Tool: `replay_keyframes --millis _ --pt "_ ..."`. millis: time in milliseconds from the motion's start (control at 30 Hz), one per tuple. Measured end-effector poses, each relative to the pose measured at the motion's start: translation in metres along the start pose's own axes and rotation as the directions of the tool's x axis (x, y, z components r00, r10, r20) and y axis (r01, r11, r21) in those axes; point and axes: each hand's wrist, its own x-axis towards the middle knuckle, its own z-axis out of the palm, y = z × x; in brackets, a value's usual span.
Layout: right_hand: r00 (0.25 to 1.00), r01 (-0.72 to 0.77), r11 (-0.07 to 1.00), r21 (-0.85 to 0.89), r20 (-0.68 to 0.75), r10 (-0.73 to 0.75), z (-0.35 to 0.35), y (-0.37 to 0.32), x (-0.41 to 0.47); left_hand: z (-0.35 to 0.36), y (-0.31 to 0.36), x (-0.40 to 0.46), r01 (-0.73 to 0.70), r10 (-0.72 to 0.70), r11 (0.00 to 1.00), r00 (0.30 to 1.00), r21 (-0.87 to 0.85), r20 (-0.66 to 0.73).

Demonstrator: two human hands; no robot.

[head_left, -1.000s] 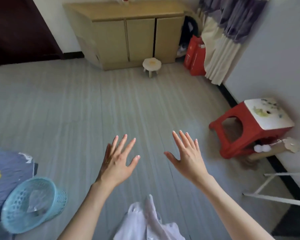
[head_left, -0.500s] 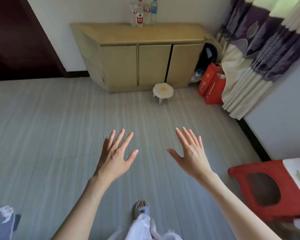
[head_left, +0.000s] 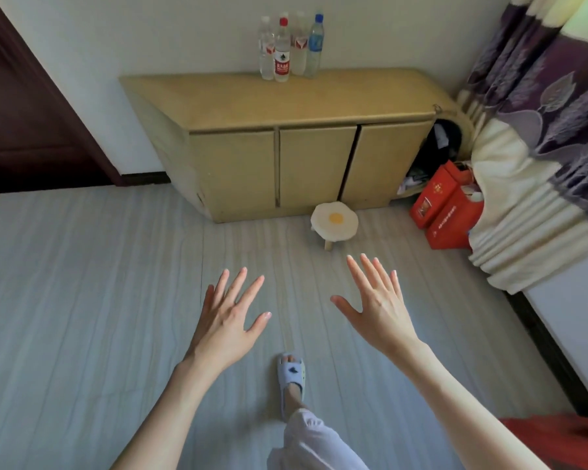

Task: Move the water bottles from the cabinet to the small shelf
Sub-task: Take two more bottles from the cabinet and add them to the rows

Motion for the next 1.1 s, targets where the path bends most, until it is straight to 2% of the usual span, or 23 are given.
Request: replay_keyframes --millis 333,667,767,900,1100 --pt "0.996 0.089 0.995 0.048 -0.018 -0.088 -0.026 -0.012 0.269 -0.085 -0.049 0.238 0.017 -0.018 1.000 0.992 -0.014 -0.129" --pt "0.999 0.035 0.999 0.026 -0.011 -0.035 -0.005 -0.021 0.507 -0.123 -0.134 0.462 0.008 -0.008 1.000 1.000 0.015 0.002" --pt "1.000 0.008 1.000 0.023 -0.005 -0.008 -0.008 -0.033 0.575 -0.152 -0.155 0.538 -0.007 0.007 1.000 1.000 -0.001 -0.012" --pt "0.998 -0.031 0.999 0.040 -0.044 0.033 -0.017 -0.037 0.652 -0.181 -0.170 0.631 -0.033 0.034 0.999 0.999 0.038 -0.021" --pt "0.996 -0.085 0.996 0.029 -0.006 0.085 -0.016 -0.015 0.748 -0.180 -0.176 0.733 -0.059 0.057 0.997 0.997 0.052 0.043"
